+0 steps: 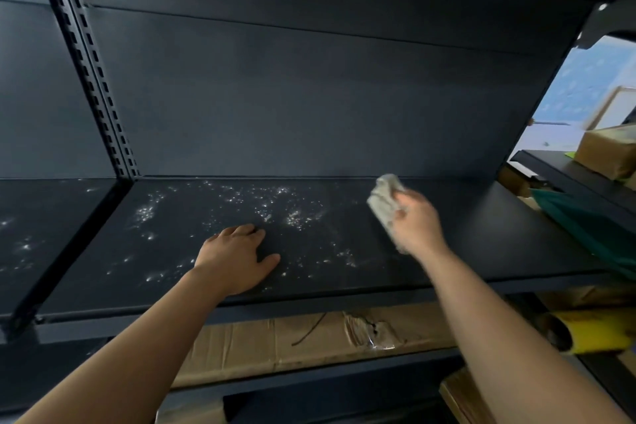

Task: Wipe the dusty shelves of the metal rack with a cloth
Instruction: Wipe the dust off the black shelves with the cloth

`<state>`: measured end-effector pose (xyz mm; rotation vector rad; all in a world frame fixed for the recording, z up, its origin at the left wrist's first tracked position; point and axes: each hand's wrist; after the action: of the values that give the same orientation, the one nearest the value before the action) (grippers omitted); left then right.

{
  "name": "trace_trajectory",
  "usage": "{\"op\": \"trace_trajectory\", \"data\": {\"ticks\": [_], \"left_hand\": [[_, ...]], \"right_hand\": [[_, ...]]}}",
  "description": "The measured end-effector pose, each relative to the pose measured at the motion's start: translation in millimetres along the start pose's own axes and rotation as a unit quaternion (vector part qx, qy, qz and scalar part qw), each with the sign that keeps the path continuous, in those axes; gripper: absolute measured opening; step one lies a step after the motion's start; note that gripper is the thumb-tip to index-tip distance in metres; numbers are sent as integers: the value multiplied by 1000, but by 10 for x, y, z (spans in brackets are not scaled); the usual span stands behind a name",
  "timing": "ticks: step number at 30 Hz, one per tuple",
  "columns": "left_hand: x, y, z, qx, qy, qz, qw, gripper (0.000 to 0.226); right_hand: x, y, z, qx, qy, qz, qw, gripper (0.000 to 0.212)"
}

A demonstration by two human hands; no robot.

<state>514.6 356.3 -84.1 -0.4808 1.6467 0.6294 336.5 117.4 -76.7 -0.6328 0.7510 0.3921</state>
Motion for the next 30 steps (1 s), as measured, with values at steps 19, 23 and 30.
{"op": "trace_trajectory", "data": {"ticks": [19,23,30], "left_hand": [[-37,6,146,46,-12,4,999,66],[-70,-14,154,43,5,20,999,61],[-99,-123,28,18,0,10,1000,64]], "right_hand": [[497,997,957,-15,-49,130,990,47],[283,923,906,47,-92,62,993,42],[-136,570,-284,205,107,-2,973,46]]}}
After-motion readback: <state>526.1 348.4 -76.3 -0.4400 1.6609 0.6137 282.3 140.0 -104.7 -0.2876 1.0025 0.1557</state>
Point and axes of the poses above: each hand's wrist, its own y-axis away from the middle knuckle, its own x-axis out of the palm, z = x × y, and after that the axes turned 3 degrees about -x, right-handed
